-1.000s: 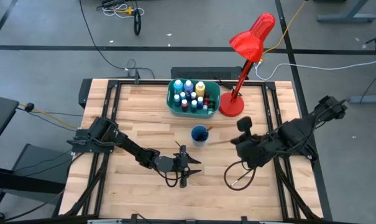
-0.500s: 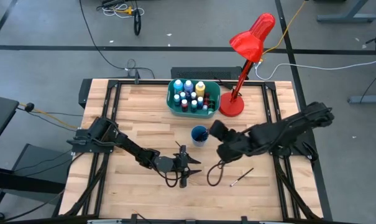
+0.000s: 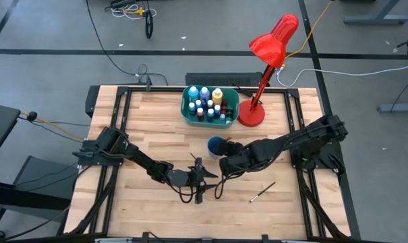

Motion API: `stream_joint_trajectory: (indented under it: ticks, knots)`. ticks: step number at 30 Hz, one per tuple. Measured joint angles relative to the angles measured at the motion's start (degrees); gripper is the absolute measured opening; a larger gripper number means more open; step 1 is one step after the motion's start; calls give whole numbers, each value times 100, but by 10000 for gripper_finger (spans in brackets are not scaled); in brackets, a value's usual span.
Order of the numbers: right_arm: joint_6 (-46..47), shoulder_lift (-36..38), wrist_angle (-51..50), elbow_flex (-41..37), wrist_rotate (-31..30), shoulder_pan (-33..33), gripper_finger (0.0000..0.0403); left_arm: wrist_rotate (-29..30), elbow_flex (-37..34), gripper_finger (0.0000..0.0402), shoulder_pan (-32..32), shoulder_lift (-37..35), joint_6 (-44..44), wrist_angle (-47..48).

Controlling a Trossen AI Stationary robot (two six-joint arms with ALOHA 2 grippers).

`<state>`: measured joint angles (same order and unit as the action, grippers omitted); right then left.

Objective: Pick & Place Paint Supplies
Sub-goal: Put the gold paint brush into the blue cup, then put the silver paint brush into the blue cup

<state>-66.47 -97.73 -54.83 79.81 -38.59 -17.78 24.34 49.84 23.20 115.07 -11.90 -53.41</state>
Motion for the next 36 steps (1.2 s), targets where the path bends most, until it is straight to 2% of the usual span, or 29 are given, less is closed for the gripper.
stream_joint_trajectory:
  ticks: [10, 20, 27, 36]
  knots:
    - [269, -40, 809, 0, 46, -2, 58, 0, 0, 171, 0, 0, -121, 2]
    - [927, -38, 855, 0, 192, -2, 91, 0, 0, 171, 0, 0, -121, 2]
    - [2168, -36, 776, 0, -15, -82, 96, 0, 0, 171, 0, 0, -122, 2]
    - [3618, 133, 275, 0, -19, -536, 87, 0, 0, 171, 0, 0, -143, -4]
